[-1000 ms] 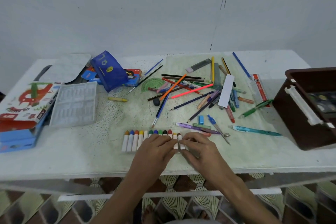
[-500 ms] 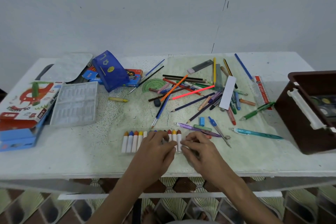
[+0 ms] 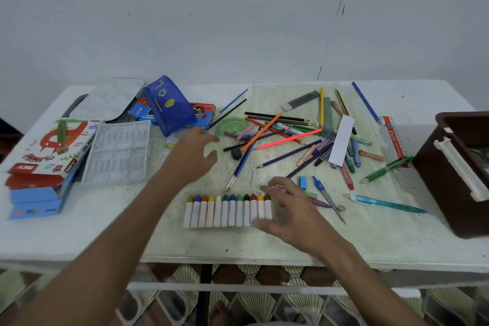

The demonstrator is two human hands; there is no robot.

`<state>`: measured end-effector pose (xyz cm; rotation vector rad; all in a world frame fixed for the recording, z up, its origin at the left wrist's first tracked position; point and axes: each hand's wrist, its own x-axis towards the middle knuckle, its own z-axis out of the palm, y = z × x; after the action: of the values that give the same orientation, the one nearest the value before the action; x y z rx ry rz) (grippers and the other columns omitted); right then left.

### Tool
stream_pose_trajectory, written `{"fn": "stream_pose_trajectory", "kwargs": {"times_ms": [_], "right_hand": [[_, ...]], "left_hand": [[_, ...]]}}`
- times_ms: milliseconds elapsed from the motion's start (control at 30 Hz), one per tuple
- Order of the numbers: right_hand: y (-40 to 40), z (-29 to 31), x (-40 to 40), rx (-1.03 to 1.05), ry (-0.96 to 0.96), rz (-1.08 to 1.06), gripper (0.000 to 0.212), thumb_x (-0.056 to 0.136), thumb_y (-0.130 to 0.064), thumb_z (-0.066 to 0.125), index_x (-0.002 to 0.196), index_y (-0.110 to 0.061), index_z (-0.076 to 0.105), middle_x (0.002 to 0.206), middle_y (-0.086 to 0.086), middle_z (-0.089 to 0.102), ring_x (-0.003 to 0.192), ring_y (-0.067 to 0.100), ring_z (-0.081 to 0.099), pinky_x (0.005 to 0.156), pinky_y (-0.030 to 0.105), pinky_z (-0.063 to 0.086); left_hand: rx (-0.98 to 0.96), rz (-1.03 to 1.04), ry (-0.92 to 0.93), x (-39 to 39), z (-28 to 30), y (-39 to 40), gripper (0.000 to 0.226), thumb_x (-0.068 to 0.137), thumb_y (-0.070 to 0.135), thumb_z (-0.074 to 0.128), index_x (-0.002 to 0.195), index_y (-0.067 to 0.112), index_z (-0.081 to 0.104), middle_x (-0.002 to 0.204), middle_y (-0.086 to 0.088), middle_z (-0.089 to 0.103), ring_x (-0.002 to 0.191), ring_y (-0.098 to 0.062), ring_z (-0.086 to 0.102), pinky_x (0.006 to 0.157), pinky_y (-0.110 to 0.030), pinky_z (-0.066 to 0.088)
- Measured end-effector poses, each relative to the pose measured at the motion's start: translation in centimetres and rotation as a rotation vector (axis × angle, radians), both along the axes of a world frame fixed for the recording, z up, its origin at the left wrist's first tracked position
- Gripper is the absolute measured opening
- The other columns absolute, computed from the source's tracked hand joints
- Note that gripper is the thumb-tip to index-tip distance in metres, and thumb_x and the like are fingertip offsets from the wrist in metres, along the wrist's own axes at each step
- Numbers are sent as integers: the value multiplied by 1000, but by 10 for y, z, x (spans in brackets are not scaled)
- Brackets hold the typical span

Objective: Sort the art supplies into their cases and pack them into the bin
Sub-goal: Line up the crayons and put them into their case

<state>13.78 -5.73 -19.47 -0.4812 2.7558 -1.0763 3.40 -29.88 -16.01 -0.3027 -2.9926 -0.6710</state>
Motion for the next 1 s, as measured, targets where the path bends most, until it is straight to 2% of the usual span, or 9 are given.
{"fn": "stream_pose_trajectory", "kwargs": {"times_ms": [133, 267, 367, 467, 600, 733, 833, 933, 1000], "right_hand": [[-1, 6, -15, 194, -30, 114, 101, 60, -71, 71, 145, -29, 34, 146, -16, 29, 127, 10, 26, 108, 33, 30], [-1, 9, -26, 251, 22, 126, 95, 61, -66, 74, 140, -25, 43, 141, -13, 38, 116, 10, 32, 101, 31, 36], [0, 11, -31, 237, 8, 113, 93, 61, -65, 75, 140, -26, 44, 141, -12, 39, 118, 11, 33, 99, 31, 36], [0, 13, -32, 222, 4, 101, 92, 61, -62, 77, 139, -24, 46, 142, -10, 40, 118, 12, 33, 97, 28, 34], [-1, 14, -34, 227, -9, 85, 92, 61, -62, 77, 139, -24, 46, 143, -10, 40, 121, 12, 33, 99, 29, 33], [-1, 14, -33, 225, -22, 80, 92, 61, -62, 77, 139, -23, 47, 141, -11, 40, 119, 12, 34, 98, 29, 32], [0, 14, -35, 194, -36, 71, 94, 60, -58, 80, 139, -20, 46, 141, -9, 40, 121, 14, 34, 103, 31, 33], [1, 13, -34, 152, -77, 63, 97, 59, -58, 81, 141, -20, 44, 144, -9, 38, 127, 13, 32, 106, 29, 30], [4, 15, -32, 25, -105, 2, 94, 58, -60, 81, 138, -24, 48, 143, -10, 41, 129, 8, 37, 108, 34, 36]], "left_hand": [[-328, 16, -50, -80, 8, -27, 60, 79, 29, 68, 135, 15, 49, 140, -12, 40, 126, -35, 40, 98, -48, 41], [-619, -122, -203, -125, 10, -34, 86, 72, 42, 74, 143, 17, 32, 144, -9, 31, 130, -32, 35, 98, -52, 40], [-713, -192, -240, -135, 8, -30, 86, 71, 37, 74, 142, 17, 30, 134, -6, 40, 123, -27, 41, 91, -47, 41], [-641, -177, -266, -140, 8, -30, 82, 71, 33, 76, 139, 20, 32, 132, -4, 46, 117, -28, 49, 97, -48, 40], [-607, -184, -311, -141, 13, -27, 106, 64, 32, 84, 148, 22, 21, 142, -4, 41, 127, -30, 44, 108, -56, 24], [-550, -265, -219, -122, 16, -15, 92, 61, 35, 83, 139, 18, 38, 134, -2, 44, 122, -26, 47, 108, -53, 21], [-338, -330, -136, -95, 27, -3, 90, 57, 34, 81, 136, 16, 43, 131, -3, 45, 118, -24, 48, 110, -50, 23], [-35, -375, -59, -56, 48, 17, 90, 58, 31, 82, 137, 15, 42, 130, -1, 45, 115, -20, 49, 102, -36, 39], [80, -418, -10, -27, 60, 34, 87, 63, 24, 83, 138, 15, 41, 130, 2, 42, 113, -13, 48, 98, -26, 42]]}}
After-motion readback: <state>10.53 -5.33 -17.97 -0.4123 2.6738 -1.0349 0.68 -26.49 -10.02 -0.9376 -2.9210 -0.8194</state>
